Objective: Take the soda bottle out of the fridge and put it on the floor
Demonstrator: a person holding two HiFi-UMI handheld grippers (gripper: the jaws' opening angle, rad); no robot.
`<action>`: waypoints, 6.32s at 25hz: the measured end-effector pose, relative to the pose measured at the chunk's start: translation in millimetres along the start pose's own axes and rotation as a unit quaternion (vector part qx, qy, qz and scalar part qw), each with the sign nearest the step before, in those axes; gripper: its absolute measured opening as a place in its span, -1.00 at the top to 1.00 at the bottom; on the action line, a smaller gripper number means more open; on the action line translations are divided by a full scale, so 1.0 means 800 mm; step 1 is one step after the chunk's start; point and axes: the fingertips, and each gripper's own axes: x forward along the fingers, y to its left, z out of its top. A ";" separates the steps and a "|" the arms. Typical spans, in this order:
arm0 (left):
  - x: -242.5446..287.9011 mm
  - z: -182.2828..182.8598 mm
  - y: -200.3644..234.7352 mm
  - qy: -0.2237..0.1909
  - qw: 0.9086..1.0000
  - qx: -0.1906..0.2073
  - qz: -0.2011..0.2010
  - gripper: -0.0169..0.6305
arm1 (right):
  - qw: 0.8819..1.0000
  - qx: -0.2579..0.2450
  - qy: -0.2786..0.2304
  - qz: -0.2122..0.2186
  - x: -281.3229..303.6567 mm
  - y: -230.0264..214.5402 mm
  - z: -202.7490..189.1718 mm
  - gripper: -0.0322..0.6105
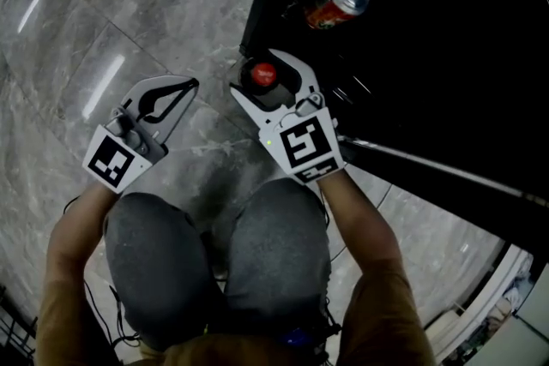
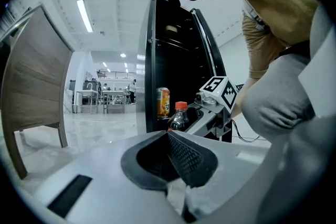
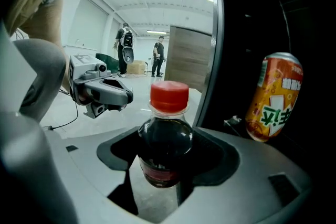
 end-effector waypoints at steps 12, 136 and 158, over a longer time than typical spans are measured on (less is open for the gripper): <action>0.010 -0.040 -0.013 -0.010 0.999 -0.047 0.018 0.96 | 0.998 0.048 0.024 -0.016 0.020 0.010 -0.077 -0.04; -0.066 0.116 -0.104 0.107 0.981 -0.149 0.057 0.97 | 0.978 0.121 0.167 -0.008 -0.133 0.122 0.047 0.90; -0.096 0.347 -0.078 0.083 0.985 -0.135 0.065 0.97 | 0.983 0.108 0.151 -0.018 -0.196 0.095 0.258 0.90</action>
